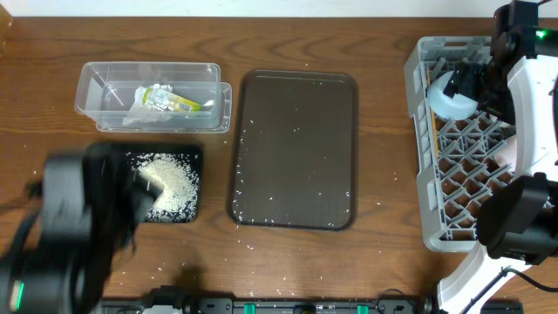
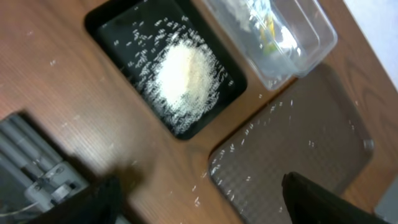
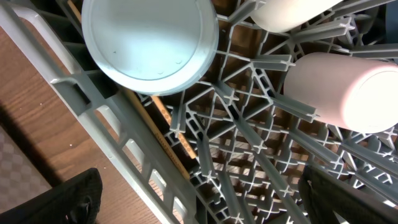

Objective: Sort waste into correct bins and load items into the dishwasher rack

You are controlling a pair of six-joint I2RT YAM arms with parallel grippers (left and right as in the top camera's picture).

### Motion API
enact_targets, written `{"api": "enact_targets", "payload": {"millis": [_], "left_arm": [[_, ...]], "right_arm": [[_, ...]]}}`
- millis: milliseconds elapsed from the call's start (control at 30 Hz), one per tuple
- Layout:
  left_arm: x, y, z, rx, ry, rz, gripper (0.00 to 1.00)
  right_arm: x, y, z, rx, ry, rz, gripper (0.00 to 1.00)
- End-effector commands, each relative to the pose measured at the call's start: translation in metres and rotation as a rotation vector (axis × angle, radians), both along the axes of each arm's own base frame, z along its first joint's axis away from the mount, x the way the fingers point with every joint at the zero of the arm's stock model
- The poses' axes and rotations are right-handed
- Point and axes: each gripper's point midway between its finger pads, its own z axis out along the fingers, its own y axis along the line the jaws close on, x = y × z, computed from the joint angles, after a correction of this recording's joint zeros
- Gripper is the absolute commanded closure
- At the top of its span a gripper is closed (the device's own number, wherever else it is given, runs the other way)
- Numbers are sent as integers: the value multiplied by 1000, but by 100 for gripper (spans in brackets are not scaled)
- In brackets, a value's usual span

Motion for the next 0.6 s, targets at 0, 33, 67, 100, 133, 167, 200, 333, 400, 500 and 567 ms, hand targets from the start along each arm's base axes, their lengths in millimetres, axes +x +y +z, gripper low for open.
{"api": "enact_targets", "payload": {"millis": [0,33,67,100,133,167,200,333,400,500,567], "left_arm": [[-30,-1,6,-12,-73,-4,13],[-39,-1,9,-13,-104,-5,13],[-45,-1,11,-13,-132,-5,12],[-52,-1,14,-14,-166,-5,12],[-59,0,17,-15,-198,-5,12],[-64,0,19,-16,-223,-5,12],[-69,0,20,-16,-247,-5,12],[-86,0,25,-18,-327,-5,12],[-97,0,20,-22,-319,-9,12],[-115,1,5,-17,-254,-8,12],[-114,-5,2,22,-233,-111,12]], "right_arm": [[-2,-2,9,-14,-21,-18,1],[-2,-2,9,-14,-21,-18,1],[-2,-2,9,-14,-21,-18,1],[-2,-2,9,-14,-21,-18,1],[-2,-2,9,-14,-21,-18,1],[-2,-2,9,-14,-21,-18,1],[-2,-2,9,-14,-21,-18,1],[-2,-2,9,-14,-21,-18,1],[-2,-2,9,-14,-21,-18,1],[-2,-2,9,-14,-21,-19,1],[-2,-2,9,-14,-21,-18,1]]}}
